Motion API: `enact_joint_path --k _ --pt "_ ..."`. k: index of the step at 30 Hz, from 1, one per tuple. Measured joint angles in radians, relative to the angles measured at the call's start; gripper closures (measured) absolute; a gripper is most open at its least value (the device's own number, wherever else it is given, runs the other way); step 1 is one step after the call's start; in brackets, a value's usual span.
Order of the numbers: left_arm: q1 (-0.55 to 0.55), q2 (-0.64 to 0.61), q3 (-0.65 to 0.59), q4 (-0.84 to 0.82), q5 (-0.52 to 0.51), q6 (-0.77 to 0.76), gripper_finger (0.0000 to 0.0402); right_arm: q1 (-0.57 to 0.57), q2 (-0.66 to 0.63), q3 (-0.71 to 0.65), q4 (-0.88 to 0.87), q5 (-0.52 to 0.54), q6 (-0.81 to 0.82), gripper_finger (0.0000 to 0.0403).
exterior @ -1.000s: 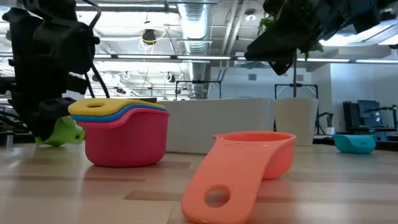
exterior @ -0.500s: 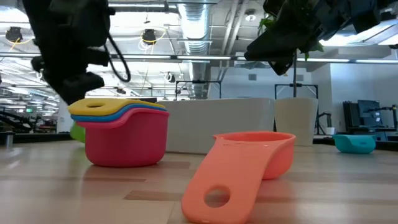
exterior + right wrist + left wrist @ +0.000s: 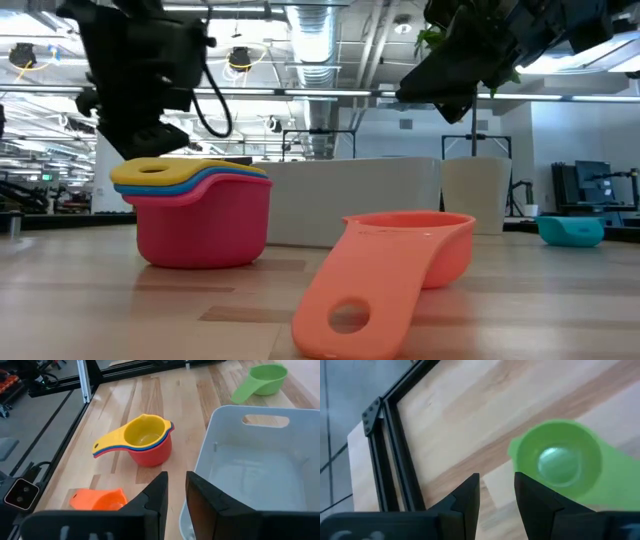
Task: Nest measuring cups in basket
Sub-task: Stack the green measuring cup on top of the yellow measuring cup
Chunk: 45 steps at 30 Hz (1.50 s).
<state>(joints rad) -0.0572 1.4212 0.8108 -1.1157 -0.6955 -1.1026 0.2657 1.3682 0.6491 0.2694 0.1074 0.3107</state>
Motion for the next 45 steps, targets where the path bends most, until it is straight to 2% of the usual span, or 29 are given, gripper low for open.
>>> enact_joint_path --k 8,12,24,32,36,39,45 --pt "0.135 0.0 0.0 0.202 0.116 0.227 0.029 0.0 0.0 0.0 -0.009 0.0 0.0 0.031" --pt "0.169 0.0 0.0 0.25 0.181 0.29 0.029 0.0 0.0 0.0 -0.031 -0.001 0.003 0.031" --pt "0.186 0.0 -0.003 0.233 0.185 0.243 0.029 0.0 0.0 0.0 -0.05 -0.001 0.003 0.031" --pt "0.186 0.0 -0.105 0.237 0.213 0.176 0.029 0.003 0.0 0.0 -0.056 -0.002 0.005 0.031" --pt "0.186 0.0 -0.138 0.284 0.255 0.221 0.0291 0.003 0.0 0.0 -0.056 -0.002 0.005 0.031" --pt "0.184 0.0 -0.142 0.304 0.246 0.277 0.0309 0.001 0.0 0.0 -0.054 -0.002 0.005 0.031" --pt "0.177 -0.003 -0.137 0.367 0.24 0.369 0.0389 0.001 0.0 0.0 -0.052 -0.002 0.005 0.031"
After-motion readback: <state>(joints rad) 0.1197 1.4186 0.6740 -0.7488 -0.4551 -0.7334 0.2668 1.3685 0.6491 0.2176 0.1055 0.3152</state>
